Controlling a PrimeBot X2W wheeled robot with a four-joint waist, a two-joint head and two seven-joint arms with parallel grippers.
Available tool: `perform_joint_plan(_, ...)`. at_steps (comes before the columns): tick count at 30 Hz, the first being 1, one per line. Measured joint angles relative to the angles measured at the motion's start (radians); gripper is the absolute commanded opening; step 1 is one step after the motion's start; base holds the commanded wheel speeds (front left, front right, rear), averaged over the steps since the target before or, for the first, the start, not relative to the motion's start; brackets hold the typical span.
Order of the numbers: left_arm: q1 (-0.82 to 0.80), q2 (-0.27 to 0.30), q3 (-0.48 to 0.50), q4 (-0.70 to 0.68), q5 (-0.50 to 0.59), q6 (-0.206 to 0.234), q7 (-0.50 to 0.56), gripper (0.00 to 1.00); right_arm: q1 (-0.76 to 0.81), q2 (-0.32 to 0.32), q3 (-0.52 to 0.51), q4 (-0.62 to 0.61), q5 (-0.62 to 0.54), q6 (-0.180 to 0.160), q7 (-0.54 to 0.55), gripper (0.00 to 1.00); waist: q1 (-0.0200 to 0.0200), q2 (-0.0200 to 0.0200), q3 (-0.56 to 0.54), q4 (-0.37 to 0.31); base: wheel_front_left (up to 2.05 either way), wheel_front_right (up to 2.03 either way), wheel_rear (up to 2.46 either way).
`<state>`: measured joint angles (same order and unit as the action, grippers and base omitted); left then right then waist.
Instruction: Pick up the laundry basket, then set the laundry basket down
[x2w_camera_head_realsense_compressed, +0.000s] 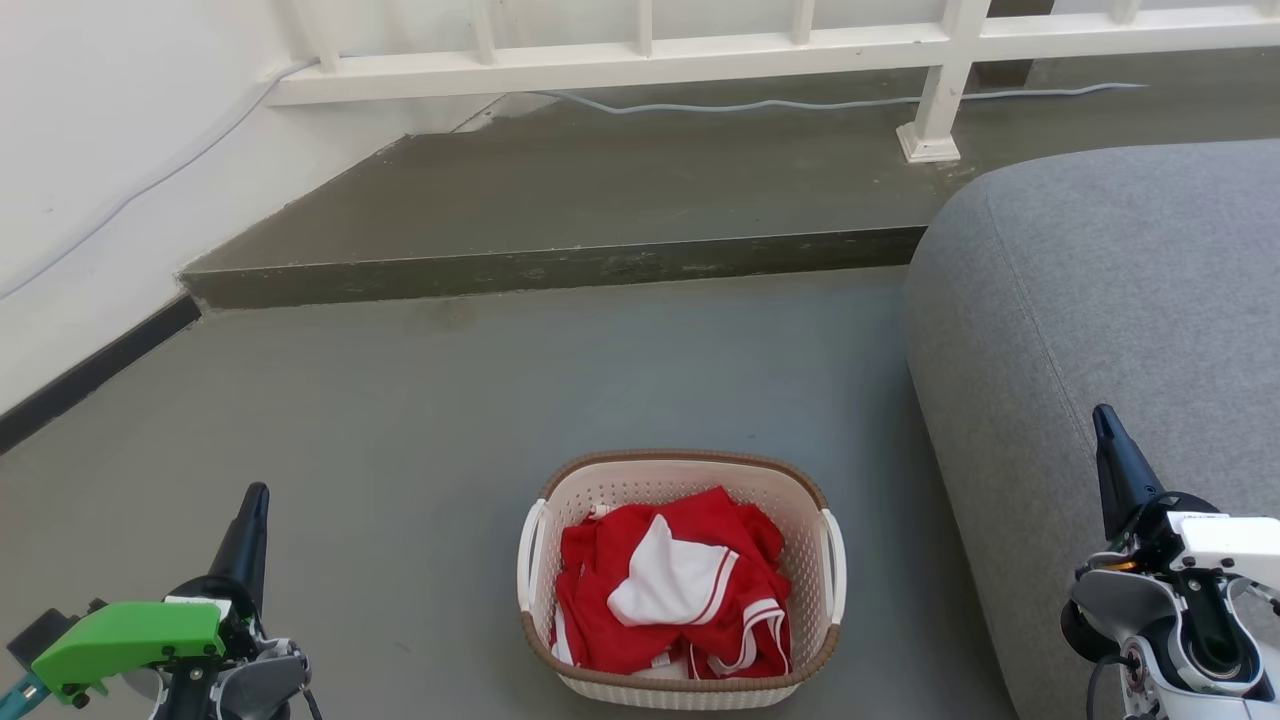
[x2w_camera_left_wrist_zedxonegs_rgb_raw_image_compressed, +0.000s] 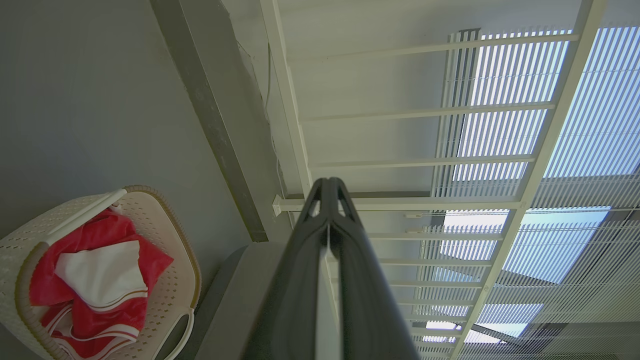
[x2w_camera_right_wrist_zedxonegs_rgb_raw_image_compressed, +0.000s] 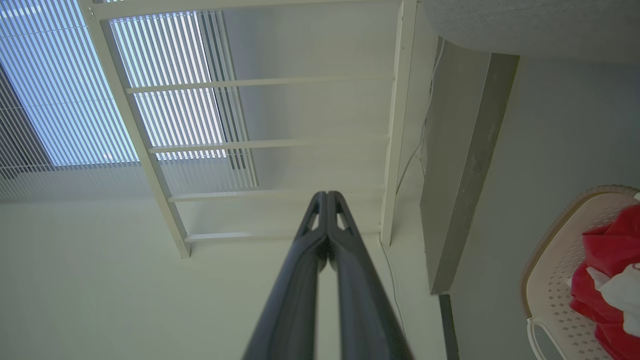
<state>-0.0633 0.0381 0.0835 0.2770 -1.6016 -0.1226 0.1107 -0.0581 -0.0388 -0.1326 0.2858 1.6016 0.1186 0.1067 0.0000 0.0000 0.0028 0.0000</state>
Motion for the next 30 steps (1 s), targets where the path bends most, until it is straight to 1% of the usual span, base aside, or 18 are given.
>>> perform_joint_plan(30,0.000,0.000,0.000,0.000,0.000,0.000,0.000,0.00,0.000,0.000,0.000,-0.002,0.000,0.000,0.000,0.00,0.0000,0.0000,0.000,0.000,0.00,0.00,0.00)
